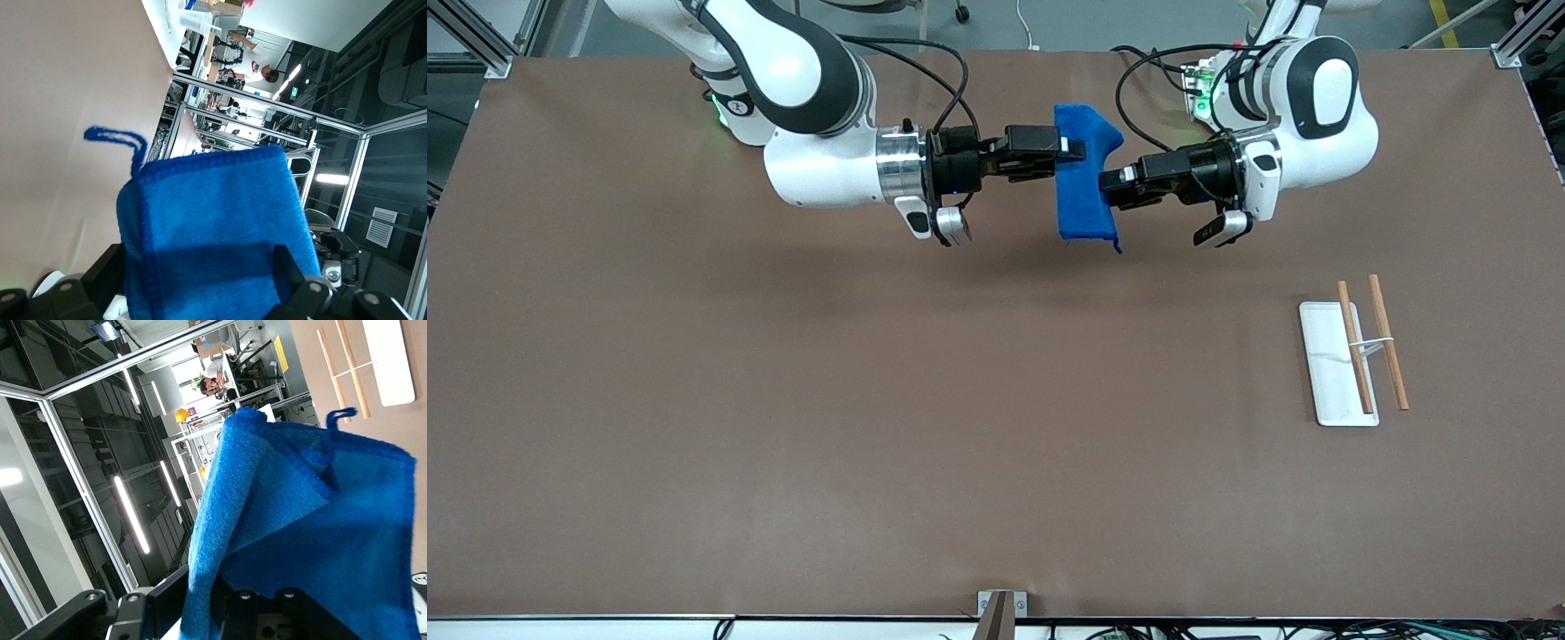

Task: Right arm passes towel to left arm to hang
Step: 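Grasp the towel edge with the left gripper, then open the right gripper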

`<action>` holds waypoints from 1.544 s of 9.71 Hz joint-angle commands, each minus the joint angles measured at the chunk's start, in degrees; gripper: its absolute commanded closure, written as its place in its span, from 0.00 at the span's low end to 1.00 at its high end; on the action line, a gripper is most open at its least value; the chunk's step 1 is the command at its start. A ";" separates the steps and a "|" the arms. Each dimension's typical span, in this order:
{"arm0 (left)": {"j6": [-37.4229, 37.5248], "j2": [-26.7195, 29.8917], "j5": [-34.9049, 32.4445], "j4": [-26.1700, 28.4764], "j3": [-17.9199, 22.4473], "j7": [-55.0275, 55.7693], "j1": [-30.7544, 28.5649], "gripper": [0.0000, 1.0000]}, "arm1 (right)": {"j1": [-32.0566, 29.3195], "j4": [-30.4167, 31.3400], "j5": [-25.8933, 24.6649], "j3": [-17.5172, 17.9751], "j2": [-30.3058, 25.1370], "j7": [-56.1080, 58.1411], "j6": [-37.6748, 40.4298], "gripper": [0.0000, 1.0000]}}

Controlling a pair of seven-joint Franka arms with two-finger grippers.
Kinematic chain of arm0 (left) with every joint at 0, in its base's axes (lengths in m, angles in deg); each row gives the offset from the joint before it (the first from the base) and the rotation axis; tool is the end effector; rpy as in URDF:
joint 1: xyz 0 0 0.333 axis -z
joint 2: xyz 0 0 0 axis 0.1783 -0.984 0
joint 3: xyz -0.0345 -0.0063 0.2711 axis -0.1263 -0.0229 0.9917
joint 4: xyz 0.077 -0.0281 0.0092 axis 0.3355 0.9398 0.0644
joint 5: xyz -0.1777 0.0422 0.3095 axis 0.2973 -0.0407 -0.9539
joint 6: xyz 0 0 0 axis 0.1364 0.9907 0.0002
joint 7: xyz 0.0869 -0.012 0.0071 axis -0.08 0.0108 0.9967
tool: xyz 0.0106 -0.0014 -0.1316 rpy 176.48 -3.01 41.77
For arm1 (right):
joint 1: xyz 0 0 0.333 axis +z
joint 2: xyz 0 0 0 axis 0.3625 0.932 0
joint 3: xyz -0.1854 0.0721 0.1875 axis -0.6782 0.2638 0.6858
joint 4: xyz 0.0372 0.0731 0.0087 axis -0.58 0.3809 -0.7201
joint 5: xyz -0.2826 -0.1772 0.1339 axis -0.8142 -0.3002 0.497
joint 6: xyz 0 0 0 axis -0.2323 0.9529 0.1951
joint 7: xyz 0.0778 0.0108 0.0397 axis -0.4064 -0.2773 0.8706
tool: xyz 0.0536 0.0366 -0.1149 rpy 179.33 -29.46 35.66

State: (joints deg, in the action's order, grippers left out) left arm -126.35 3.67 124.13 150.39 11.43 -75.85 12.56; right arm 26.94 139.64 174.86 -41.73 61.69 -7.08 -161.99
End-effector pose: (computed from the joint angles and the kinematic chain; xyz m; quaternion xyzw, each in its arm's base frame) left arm 0.4178 -0.2471 0.3949 0.7019 0.1671 -0.0292 0.6918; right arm 0.4314 0.4585 0.4573 -0.6885 0.0949 0.1320 0.7068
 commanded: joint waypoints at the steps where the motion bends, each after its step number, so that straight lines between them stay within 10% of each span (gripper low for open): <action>1: -1.09 0.12 0.99 1.45 -0.38 -1.96 -0.97 0.13 | 0.11 -0.57 1.88 0.49 0.30 1.35 -0.67 1.00; 5: -1.09 -0.50 1.08 1.37 -0.47 -3.02 -0.97 0.24 | 0.11 -0.58 1.88 0.49 0.30 1.35 -0.67 1.00; 7: -1.09 -0.32 1.08 1.19 -0.39 -2.67 -1.15 0.86 | 0.03 -0.58 1.88 0.49 0.30 1.35 -0.67 1.00; 8: -1.09 -0.23 1.08 0.93 -0.30 -2.41 -1.15 1.00 | 0.03 -0.58 1.88 0.49 0.30 1.35 -0.58 1.00; 13: -1.26 0.21 -6.09 -2.23 1.89 -2.05 -2.29 1.00 | 0.03 -0.58 1.88 0.49 0.30 1.35 -0.58 1.00; 14: -1.18 0.21 -10.04 -3.20 3.03 -1.88 -2.29 1.00 | -0.15 -0.49 1.88 0.40 0.30 0.91 -0.67 0.72; 15: -1.17 0.21 -13.39 -3.99 3.83 -0.92 -2.29 1.00 | -0.93 0.21 1.18 0.40 0.12 0.99 -1.37 0.01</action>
State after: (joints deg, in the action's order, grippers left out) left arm -126.37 4.01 114.50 146.19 14.72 -76.67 10.31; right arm 26.90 139.64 174.92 -41.79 61.76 -7.07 -162.66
